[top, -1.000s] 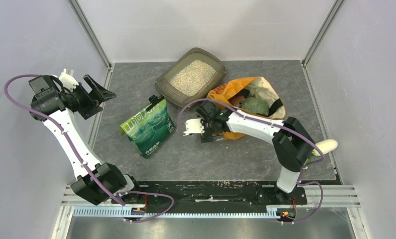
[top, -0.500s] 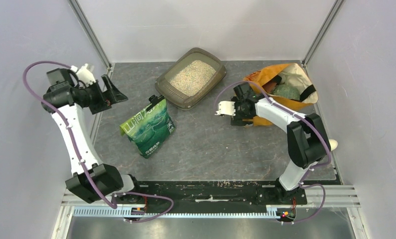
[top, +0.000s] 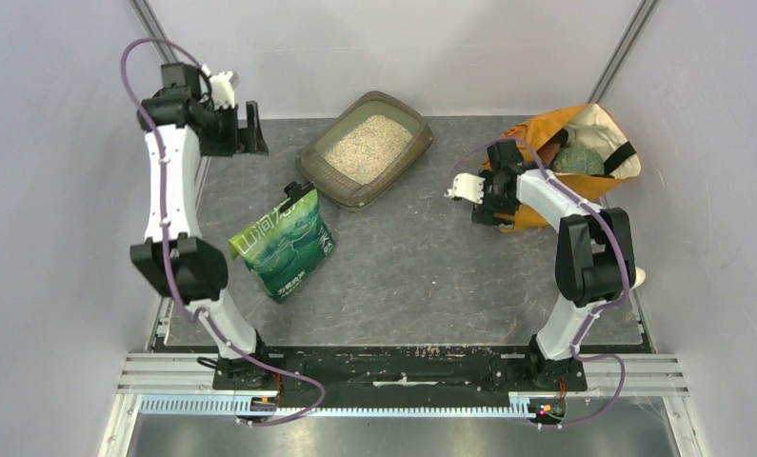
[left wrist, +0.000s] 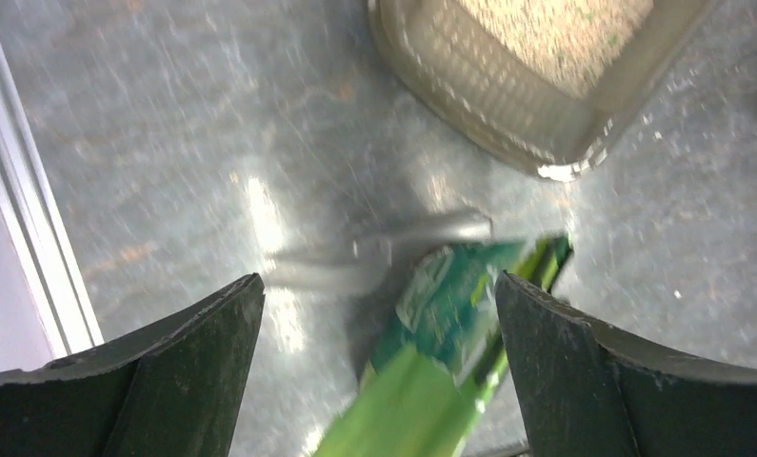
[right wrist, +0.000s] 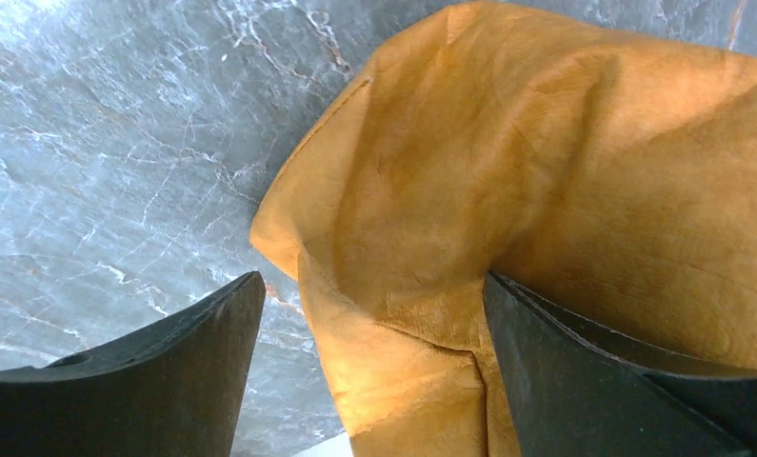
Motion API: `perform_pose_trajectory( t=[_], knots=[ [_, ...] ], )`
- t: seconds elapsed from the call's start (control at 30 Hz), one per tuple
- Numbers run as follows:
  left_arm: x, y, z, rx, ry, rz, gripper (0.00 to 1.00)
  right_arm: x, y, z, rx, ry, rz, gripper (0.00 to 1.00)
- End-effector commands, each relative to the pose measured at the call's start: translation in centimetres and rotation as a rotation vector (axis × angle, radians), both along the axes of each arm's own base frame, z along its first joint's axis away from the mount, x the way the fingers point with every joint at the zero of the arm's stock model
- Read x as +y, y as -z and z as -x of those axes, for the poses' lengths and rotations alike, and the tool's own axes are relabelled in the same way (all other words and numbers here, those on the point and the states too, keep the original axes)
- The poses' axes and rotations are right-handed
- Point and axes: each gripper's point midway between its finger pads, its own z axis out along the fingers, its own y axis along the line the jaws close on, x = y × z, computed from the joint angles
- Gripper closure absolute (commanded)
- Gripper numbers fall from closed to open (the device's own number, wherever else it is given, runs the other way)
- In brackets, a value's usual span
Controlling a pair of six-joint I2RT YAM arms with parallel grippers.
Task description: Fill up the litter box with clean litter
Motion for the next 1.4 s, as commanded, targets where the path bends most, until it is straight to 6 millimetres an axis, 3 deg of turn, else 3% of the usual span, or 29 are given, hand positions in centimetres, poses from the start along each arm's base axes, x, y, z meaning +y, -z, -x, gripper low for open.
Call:
perform_pose_trajectory(
  t=[0.0, 0.2, 0.33, 0.4, 0.67, 0.73, 0.77, 0.97, 1.13, 1.37],
  knots=[
    [2.0, -0.6, -5.3, -0.078, -0.002, -0.142, 0.03, 0.9, -2.7, 1.3, 0.108, 0.093, -0.113, 0.07],
    [1.5, -1.2, -8.7, -0.17, -0.011, -0.095, 0.03, 9.5, -11.6, -0.2, 0.08, 0.259, -0.501, 0.07],
    [2.3, 0.7, -11.7, -0.217, -0.001, -0.22, 0.06, 13.6, -14.3, -0.6, 0.097, 0.319, -0.636, 0.07],
    [3.0, 3.0, -13.7, -0.191, -0.013, -0.297, 0.08, 14.8, -14.5, -0.7, 0.107, 0.342, -0.657, 0.07],
    [0.6, 9.1, -18.4, -0.159, 0.08, -0.388, 0.16, 15.9, -15.7, -0.9, 0.101, 0.446, -0.735, 0.07],
    [0.7, 10.6, -19.1, -0.151, 0.088, -0.415, 0.17, 16.0, -15.9, -0.6, 0.103, 0.459, -0.747, 0.07],
    [-1.1, 11.5, -19.5, -0.151, 0.129, -0.421, 0.18, 15.9, -16.1, -0.5, 0.104, 0.462, -0.75, 0.07],
    [-2.3, 15.1, -20.7, -0.125, 0.187, -0.525, 0.19, 15.6, -16.9, 0.2, 0.086, 0.475, -0.759, 0.07],
    [-4.1, 17.1, -19.9, -0.087, 0.255, -0.503, 0.2, 15.9, -18.4, -1.3, 0.028, 0.574, -0.828, 0.06],
    [-9.1, 17.8, -15.8, -0.053, 0.442, -0.412, 0.22, 17.1, -19.0, -3.6, 0.017, 0.669, -0.916, 0.07]
  ],
)
